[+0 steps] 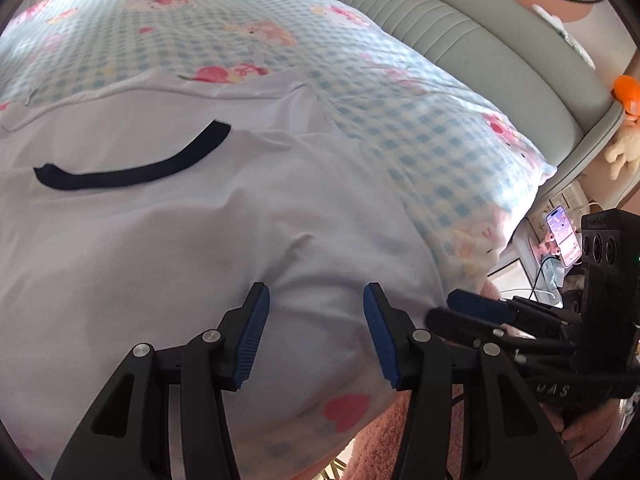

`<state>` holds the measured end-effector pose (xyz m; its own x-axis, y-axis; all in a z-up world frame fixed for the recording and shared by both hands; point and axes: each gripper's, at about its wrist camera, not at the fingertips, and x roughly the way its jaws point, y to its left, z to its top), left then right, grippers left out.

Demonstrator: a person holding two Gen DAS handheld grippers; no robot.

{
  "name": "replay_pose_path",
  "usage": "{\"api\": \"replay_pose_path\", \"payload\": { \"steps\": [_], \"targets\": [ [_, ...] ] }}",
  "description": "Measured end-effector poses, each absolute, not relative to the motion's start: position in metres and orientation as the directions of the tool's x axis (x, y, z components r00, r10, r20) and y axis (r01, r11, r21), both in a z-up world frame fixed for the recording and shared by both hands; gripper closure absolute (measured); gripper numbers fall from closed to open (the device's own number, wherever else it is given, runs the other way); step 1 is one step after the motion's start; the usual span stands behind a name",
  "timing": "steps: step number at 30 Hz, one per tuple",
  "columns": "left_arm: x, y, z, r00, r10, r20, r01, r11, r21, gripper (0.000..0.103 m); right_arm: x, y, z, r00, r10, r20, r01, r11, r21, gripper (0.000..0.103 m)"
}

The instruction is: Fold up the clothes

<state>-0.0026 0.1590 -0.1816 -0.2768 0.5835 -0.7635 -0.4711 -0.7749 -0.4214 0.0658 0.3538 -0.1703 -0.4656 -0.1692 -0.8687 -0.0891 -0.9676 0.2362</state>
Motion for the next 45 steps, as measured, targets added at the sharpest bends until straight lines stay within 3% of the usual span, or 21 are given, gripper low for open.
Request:
{"api": "replay_pose_path", "payload": {
  "steps": [6,13,16,19,20,28,32,36,39,45],
  "targets": [
    [-0.002,0.161,-0.183,-0.274,0.561,-0.781,-0.481,-0.783,-0.394,0.051,0.073,0.372,-0.156,-0.518,-0.116,-0.847,-0.167,-0.958,0.234,0.054],
    [0.002,0.125,-0.164,-0.355,0.629,-0.692,-0.426,-0.767,-0.479,0.050,0.065,0.343,-0.147,-0.556,-0.397,-0.730,0.030,-0.887,0.460,0.054],
    [0.001,0.084,-0.148,-0.428,0.597,-0.679,-0.378,-0.800,-0.466,0.050,0.060,0.332,-0.153,-0.545,-0.306,-0.781,0.002,-0.931,0.364,0.054],
    [0.004,0.033,-0.145,-0.474,0.536,-0.699,-0.303,-0.844,-0.442,0.050,0.059,0.345,-0.157,-0.550,-0.306,-0.777,-0.093,-0.902,0.422,0.055],
    [0.006,0.014,-0.146,-0.484,0.515,-0.708,-0.269,-0.857,-0.439,0.050,0.063,0.352,-0.153,-0.578,-0.351,-0.737,-0.097,-0.867,0.489,0.054],
    [0.021,-0.096,-0.149,-0.563,0.326,-0.760,-0.013,-0.922,-0.386,0.050,0.052,0.333,-0.147,-0.545,-0.316,-0.777,-0.070,-0.906,0.418,0.054],
    [0.031,-0.126,-0.151,-0.587,0.345,-0.732,0.044,-0.890,-0.454,0.049,0.049,0.323,-0.147,-0.534,-0.275,-0.799,-0.076,-0.926,0.369,0.054],
    [0.026,-0.128,-0.165,-0.545,0.341,-0.766,0.049,-0.899,-0.436,0.048,0.048,0.319,-0.144,-0.551,-0.242,-0.799,-0.049,-0.946,0.321,0.053],
    [0.025,-0.114,-0.164,-0.506,0.373,-0.778,0.005,-0.901,-0.435,0.048,0.035,0.321,-0.172,-0.431,-0.137,-0.892,-0.131,-0.968,0.212,0.053],
    [0.031,-0.057,-0.128,-0.531,0.400,-0.747,-0.262,-0.916,-0.304,0.045,0.049,0.337,-0.170,-0.437,-0.042,-0.898,-0.187,-0.973,0.136,0.050]
  ]
}}
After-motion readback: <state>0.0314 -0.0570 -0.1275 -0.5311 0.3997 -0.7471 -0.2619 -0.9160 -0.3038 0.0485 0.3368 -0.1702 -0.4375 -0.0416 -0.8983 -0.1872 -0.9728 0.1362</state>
